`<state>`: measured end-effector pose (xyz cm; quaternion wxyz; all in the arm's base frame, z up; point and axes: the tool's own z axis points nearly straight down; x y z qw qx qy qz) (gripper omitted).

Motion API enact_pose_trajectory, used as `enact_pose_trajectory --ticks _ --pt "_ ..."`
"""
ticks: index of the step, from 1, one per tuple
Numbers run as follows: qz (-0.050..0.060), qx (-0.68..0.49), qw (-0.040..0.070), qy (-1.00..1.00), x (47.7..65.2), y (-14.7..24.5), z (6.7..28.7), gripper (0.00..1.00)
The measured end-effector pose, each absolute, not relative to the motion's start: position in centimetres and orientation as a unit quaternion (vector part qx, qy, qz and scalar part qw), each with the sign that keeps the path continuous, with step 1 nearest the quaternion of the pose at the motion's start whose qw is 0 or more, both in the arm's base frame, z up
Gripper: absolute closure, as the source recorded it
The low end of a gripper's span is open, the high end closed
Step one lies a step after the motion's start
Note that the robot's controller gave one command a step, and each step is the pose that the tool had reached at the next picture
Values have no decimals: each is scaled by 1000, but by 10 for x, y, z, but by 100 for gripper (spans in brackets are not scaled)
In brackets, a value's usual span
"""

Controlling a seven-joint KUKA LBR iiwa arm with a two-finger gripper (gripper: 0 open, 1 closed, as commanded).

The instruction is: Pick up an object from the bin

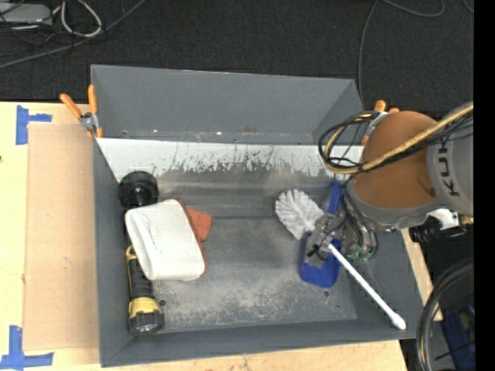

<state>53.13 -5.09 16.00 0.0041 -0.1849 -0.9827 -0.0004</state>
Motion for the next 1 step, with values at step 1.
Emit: enact_pose_trajectory --ticks 1 --pt "-1 -185 4 -983 532 -51 169 100"
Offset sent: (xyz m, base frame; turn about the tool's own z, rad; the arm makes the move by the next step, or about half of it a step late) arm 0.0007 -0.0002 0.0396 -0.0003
